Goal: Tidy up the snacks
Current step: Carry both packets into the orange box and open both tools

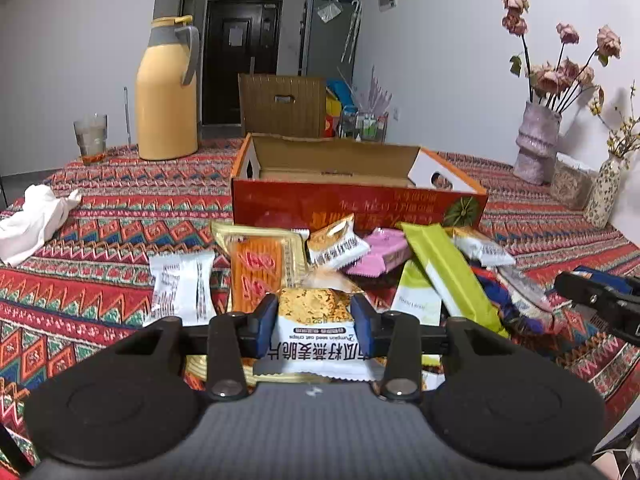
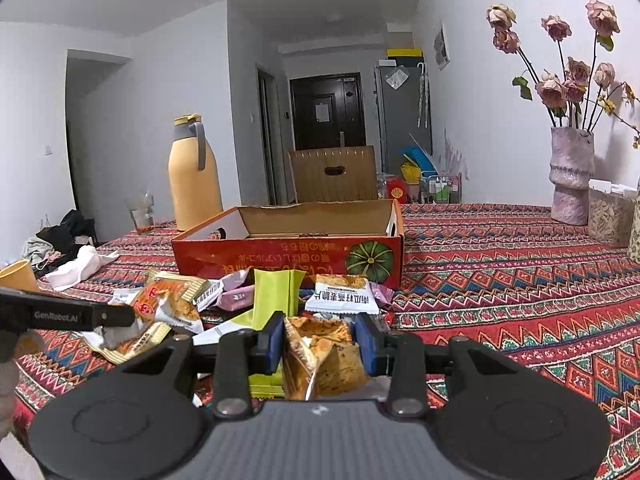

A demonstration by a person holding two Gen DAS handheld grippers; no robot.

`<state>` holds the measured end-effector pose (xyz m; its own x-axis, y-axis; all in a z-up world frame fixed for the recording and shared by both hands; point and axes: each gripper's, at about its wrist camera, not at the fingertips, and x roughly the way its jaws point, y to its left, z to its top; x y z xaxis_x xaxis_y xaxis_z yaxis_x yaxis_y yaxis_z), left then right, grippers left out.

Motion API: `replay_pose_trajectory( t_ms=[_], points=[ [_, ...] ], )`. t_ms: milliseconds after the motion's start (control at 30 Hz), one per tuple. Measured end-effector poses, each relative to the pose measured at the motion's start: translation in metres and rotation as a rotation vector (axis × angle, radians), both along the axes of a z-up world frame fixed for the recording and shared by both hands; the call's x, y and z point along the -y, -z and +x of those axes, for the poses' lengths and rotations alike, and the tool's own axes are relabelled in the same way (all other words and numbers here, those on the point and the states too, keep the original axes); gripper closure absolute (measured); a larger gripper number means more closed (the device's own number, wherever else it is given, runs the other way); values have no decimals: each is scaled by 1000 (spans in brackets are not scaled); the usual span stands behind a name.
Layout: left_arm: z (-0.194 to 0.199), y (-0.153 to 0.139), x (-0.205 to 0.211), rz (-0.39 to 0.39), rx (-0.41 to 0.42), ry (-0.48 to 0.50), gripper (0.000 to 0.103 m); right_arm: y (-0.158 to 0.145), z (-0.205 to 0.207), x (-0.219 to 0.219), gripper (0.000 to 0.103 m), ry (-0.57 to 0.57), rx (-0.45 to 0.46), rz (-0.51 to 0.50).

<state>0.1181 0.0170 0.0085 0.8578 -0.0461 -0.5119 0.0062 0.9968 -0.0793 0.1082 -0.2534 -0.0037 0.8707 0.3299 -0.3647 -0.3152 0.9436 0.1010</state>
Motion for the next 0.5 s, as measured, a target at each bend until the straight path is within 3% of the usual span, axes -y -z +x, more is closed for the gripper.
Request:
replay_pose_trajectory(
  t_ms=[500],
  points=[
    [26, -39, 4, 9, 121, -9, 62, -21, 34, -16, 66, -35, 53, -27]
  ],
)
